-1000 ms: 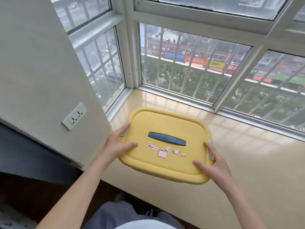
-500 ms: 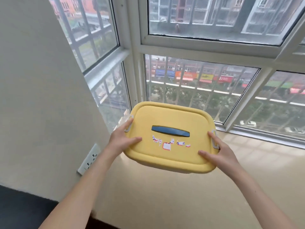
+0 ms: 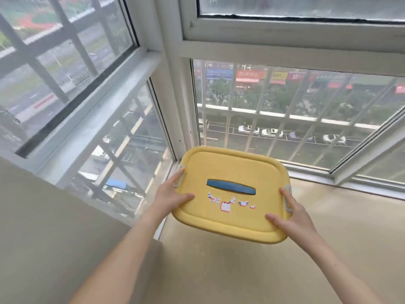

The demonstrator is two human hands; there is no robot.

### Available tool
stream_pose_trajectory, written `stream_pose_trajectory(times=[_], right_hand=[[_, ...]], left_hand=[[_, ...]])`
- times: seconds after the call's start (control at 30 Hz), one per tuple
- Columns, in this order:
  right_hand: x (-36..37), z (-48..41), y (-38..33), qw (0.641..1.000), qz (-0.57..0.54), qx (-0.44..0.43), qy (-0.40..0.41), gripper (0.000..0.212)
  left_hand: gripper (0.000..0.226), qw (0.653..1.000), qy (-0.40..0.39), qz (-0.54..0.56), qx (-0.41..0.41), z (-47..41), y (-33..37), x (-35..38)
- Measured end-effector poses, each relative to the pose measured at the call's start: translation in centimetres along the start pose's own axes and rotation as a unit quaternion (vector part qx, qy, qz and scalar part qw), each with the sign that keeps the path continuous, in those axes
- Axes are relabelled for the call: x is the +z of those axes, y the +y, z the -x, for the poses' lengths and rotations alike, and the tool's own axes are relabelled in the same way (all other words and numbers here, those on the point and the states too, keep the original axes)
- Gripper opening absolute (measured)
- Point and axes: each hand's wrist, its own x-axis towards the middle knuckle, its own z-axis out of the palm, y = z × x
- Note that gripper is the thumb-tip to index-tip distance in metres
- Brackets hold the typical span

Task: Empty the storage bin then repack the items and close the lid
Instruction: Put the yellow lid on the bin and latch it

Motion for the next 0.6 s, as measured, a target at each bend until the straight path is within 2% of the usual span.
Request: stream_pose_trajectory(times=[0.33,0.6], right_hand=[[6.1,-11.7,3.8,0.999,0.007,0.02,-0.047,0.09],[9.8,-16.3,5.1,1.0,0.002,-0.009,-0.016,0.091]], left_hand=[[0.089,0.996,0.009,0.004,-0.084,-9.6,-7.2,4.8],[0.092,0.996,0.036,-0.016,-0.08,-14.6,-9.9,4.8]])
